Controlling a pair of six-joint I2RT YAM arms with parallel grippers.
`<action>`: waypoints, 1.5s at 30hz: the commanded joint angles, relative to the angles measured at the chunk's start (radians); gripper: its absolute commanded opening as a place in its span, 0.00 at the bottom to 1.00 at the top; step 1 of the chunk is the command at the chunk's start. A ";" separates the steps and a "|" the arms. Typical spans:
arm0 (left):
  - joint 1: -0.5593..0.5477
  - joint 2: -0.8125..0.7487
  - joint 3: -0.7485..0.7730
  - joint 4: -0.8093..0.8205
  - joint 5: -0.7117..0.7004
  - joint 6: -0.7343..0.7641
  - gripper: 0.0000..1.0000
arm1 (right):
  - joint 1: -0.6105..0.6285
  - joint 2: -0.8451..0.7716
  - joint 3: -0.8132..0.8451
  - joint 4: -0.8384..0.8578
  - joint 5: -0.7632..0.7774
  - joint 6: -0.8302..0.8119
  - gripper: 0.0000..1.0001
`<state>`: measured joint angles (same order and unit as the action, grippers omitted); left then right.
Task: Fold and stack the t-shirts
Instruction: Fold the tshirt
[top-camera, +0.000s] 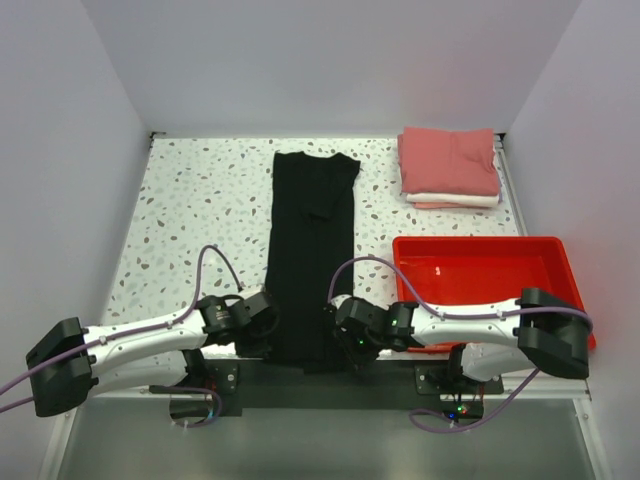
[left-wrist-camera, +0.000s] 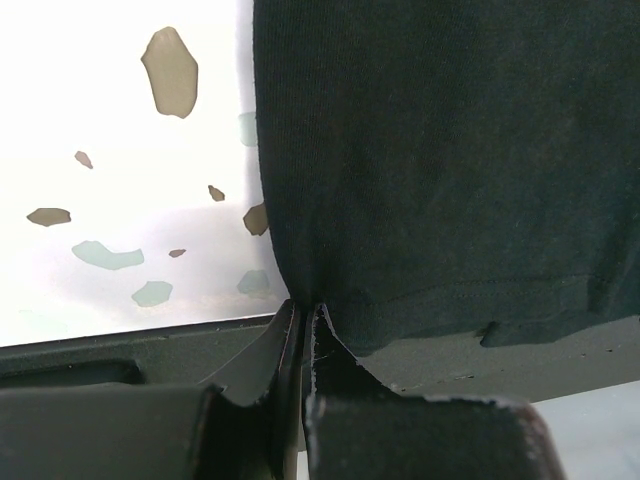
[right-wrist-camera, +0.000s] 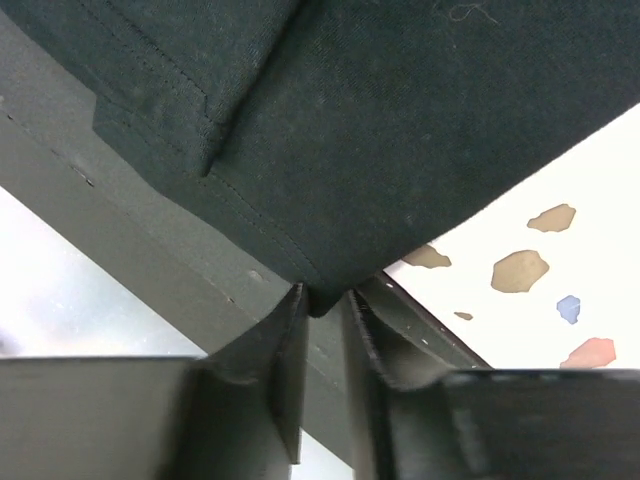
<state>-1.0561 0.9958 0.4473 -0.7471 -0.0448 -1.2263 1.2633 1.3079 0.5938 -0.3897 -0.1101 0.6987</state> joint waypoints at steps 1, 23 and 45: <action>-0.002 -0.008 -0.013 0.014 0.040 0.004 0.00 | 0.007 0.004 -0.017 0.048 0.003 0.030 0.21; 0.060 0.047 0.298 0.006 -0.202 0.071 0.00 | -0.181 -0.134 0.175 -0.049 0.224 -0.129 0.00; 0.590 0.449 0.626 0.307 0.043 0.456 0.00 | -0.562 0.214 0.549 0.081 0.167 -0.320 0.00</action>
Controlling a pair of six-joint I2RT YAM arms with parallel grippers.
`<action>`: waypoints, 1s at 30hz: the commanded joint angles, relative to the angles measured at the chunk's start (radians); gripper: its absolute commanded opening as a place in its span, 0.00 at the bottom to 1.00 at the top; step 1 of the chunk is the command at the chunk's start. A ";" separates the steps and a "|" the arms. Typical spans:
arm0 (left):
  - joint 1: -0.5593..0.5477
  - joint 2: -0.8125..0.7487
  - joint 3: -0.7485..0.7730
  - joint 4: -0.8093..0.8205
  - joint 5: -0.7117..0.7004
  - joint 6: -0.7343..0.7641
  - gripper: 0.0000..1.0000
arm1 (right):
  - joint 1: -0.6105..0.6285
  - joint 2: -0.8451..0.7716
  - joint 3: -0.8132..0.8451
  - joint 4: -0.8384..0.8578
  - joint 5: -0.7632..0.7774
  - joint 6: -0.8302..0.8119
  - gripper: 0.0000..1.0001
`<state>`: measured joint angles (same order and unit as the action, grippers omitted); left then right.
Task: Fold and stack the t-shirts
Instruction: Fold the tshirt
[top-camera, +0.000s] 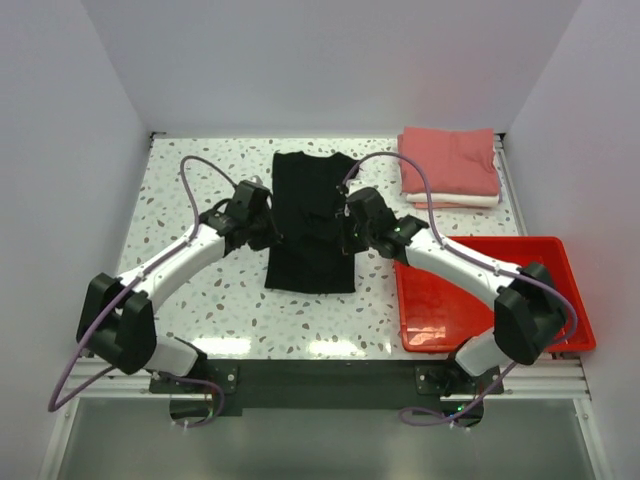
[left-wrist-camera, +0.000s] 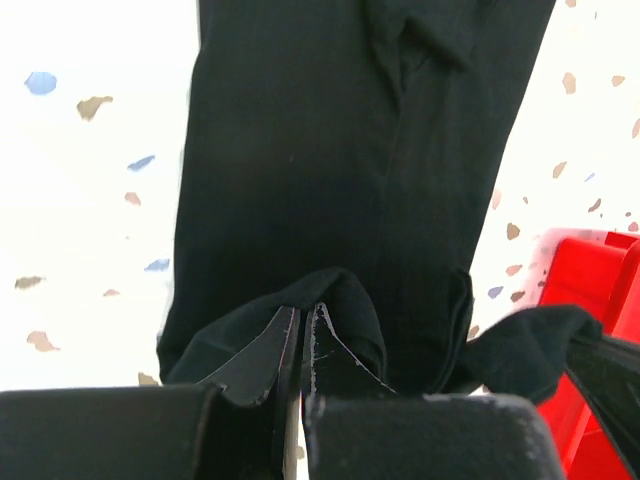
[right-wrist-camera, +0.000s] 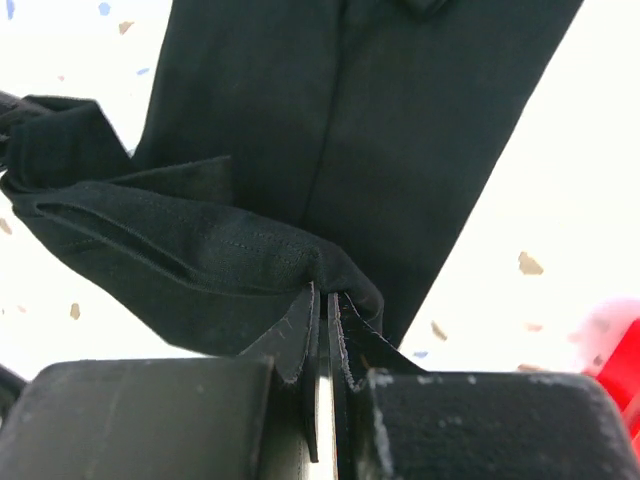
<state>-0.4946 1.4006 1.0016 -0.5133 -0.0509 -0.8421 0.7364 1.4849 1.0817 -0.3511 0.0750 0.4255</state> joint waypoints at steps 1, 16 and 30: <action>0.033 0.063 0.098 0.076 0.089 0.078 0.00 | -0.045 0.049 0.073 0.047 -0.021 -0.053 0.00; 0.114 0.262 0.236 0.055 0.092 0.133 0.00 | -0.143 0.233 0.219 0.057 -0.053 -0.114 0.00; 0.160 0.403 0.316 0.012 0.060 0.150 0.00 | -0.178 0.333 0.268 0.077 0.002 -0.145 0.00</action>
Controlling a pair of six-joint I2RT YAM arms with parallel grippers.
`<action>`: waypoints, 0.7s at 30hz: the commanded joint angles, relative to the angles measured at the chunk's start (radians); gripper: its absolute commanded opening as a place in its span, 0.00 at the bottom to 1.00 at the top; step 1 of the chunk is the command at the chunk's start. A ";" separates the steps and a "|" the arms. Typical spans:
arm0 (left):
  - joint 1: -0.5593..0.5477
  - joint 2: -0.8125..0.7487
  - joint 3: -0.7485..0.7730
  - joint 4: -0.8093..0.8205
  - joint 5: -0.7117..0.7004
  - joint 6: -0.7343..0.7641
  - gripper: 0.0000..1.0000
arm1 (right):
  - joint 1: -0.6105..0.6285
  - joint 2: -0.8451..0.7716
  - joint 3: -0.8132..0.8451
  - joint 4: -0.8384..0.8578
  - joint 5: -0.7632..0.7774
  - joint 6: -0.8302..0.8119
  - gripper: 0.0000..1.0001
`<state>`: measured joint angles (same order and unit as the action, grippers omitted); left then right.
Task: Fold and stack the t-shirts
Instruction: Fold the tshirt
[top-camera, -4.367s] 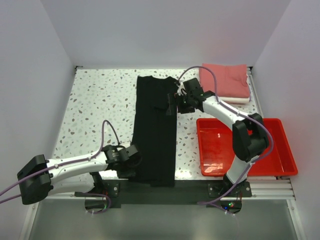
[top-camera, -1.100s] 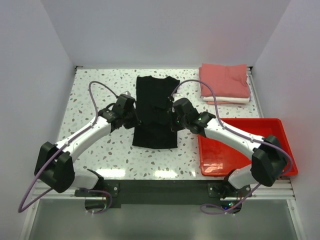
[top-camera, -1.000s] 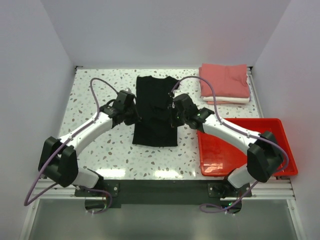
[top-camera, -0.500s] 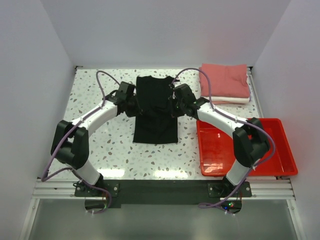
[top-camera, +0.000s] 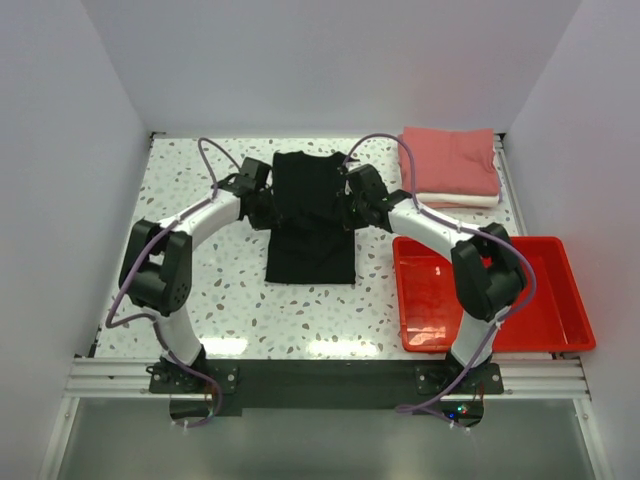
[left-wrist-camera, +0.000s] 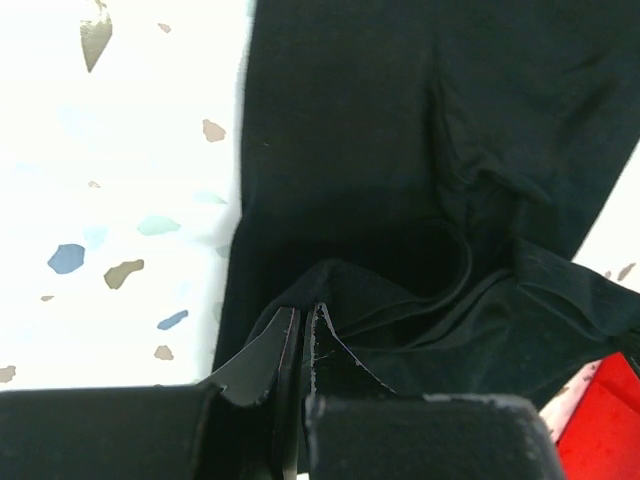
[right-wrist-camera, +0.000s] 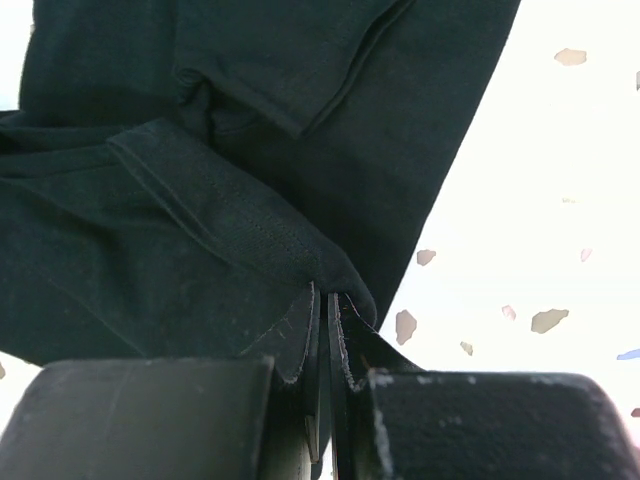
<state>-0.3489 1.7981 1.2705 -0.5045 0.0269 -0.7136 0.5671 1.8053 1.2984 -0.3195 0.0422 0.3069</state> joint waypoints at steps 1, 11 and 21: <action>0.017 0.012 0.058 -0.002 -0.024 0.022 0.00 | -0.013 0.022 0.053 0.046 0.035 -0.026 0.00; 0.031 0.076 0.093 -0.002 -0.033 0.023 0.00 | -0.036 0.065 0.081 0.056 0.030 -0.032 0.00; 0.033 0.103 0.116 0.009 -0.010 0.029 0.08 | -0.052 0.089 0.075 0.050 0.031 -0.025 0.00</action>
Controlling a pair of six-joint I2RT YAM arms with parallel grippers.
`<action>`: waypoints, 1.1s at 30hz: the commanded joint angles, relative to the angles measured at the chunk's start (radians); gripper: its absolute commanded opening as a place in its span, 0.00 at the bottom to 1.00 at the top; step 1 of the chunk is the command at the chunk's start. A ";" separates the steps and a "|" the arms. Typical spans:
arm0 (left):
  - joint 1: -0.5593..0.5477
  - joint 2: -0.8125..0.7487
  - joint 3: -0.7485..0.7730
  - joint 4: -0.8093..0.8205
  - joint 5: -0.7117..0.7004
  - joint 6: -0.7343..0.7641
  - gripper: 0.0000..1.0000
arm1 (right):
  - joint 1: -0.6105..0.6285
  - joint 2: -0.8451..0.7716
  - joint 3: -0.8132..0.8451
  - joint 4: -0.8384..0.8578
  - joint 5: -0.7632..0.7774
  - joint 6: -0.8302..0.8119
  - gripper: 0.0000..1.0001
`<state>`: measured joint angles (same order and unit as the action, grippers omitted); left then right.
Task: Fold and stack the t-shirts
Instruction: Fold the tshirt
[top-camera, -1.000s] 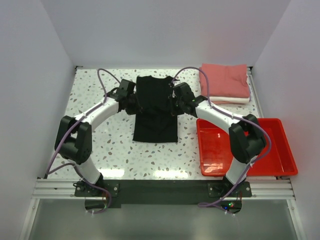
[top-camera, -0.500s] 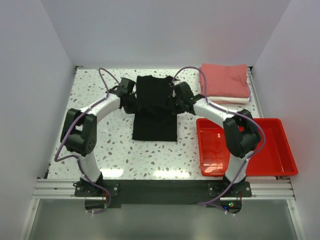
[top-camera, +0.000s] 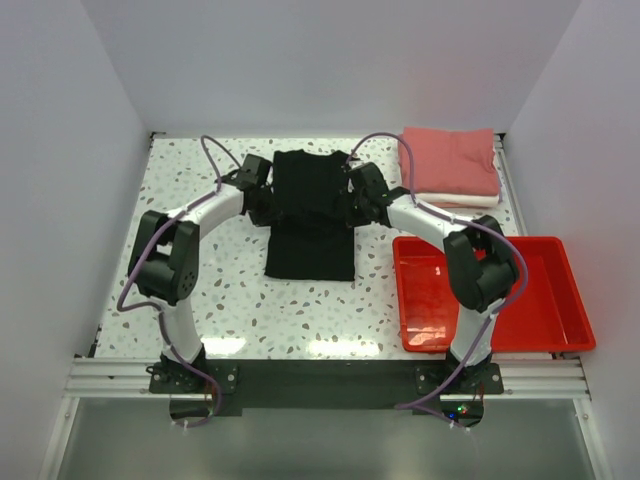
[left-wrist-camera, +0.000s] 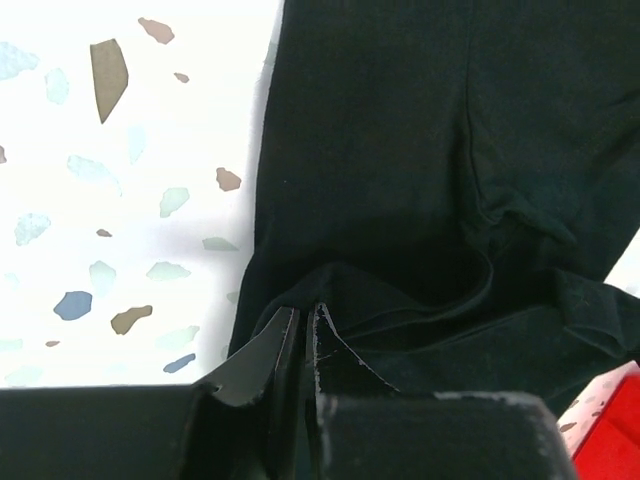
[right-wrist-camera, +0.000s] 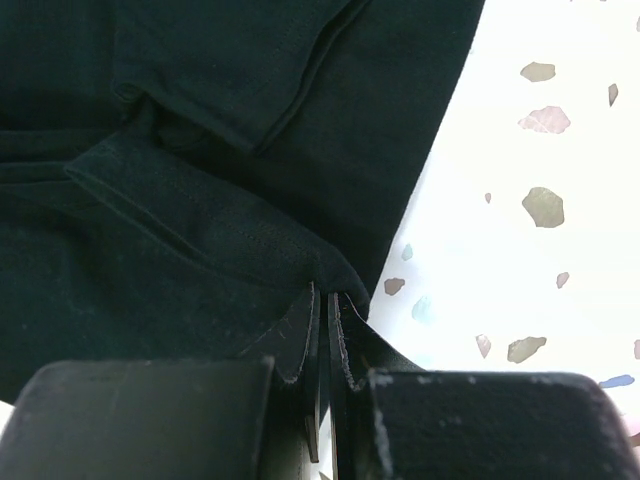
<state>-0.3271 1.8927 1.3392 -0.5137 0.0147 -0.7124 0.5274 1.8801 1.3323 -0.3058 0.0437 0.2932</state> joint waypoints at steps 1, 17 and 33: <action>0.011 0.012 0.051 0.015 0.004 0.028 0.09 | -0.012 0.016 0.041 0.037 0.033 -0.006 0.00; 0.011 -0.173 -0.029 0.018 -0.062 0.007 1.00 | -0.015 -0.070 0.058 -0.004 -0.036 -0.026 0.99; 0.013 -0.650 -0.538 -0.026 -0.127 -0.094 1.00 | 0.146 0.005 0.070 0.145 -0.501 -0.045 0.99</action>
<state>-0.3218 1.3098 0.8726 -0.5266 -0.0906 -0.7692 0.6235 1.8172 1.3178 -0.2123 -0.3828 0.2672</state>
